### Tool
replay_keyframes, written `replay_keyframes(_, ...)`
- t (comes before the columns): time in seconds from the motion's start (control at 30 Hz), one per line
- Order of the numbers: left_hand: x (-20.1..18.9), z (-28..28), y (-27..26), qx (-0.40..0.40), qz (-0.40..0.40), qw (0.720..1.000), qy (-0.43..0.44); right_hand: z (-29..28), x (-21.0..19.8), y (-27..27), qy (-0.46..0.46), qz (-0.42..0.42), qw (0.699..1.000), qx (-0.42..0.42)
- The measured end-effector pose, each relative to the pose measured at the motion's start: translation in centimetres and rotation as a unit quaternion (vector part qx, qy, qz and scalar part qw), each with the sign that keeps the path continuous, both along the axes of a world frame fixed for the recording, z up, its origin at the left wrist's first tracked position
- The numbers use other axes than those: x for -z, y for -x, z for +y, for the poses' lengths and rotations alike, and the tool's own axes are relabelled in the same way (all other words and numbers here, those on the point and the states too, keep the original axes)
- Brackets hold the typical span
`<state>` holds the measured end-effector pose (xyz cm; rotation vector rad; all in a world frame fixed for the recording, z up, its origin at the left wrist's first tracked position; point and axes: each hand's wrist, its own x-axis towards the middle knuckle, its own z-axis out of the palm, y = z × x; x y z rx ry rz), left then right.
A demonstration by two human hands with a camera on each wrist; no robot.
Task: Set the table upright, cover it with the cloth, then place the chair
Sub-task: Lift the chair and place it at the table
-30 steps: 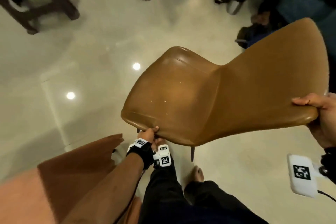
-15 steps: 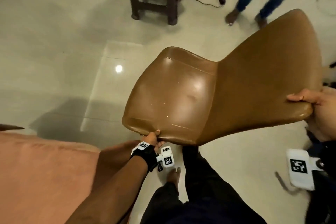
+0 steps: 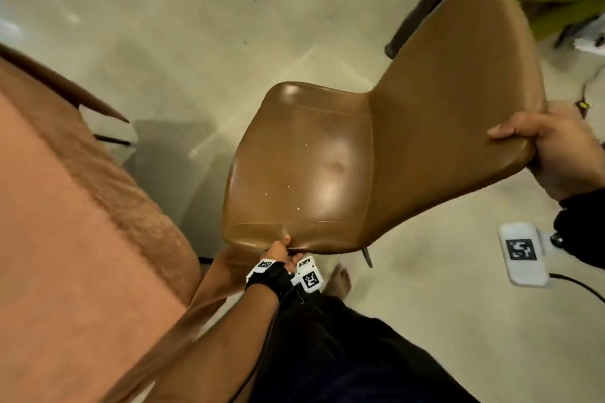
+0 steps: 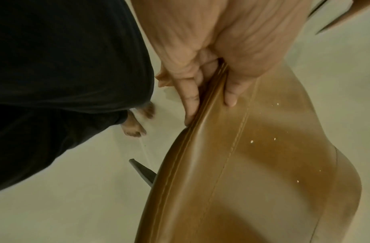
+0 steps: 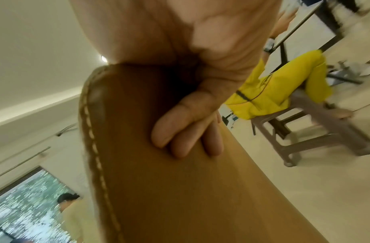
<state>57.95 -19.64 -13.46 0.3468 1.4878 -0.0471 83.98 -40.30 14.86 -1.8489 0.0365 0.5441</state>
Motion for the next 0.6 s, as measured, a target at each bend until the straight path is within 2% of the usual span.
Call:
replay_keyframes(0.23,1.1,7.2,-4.4,-0.166,-0.036,0.985,0.025,17.3,1.1,-9.4,0.012,0.002,0.988,-0.154)
replay_keyframes(0.33,2.7,11.0,-5.4,-0.194,-0.014,0.980,0.030,24.0,2.3,-11.8,0.014,-0.002,0.974,-0.227)
replay_keyframes(0.6,6.6,16.5,-4.1,-0.335,0.035,0.940,0.048,37.8,5.9,-13.8,0.009,0.032,0.922,-0.387)
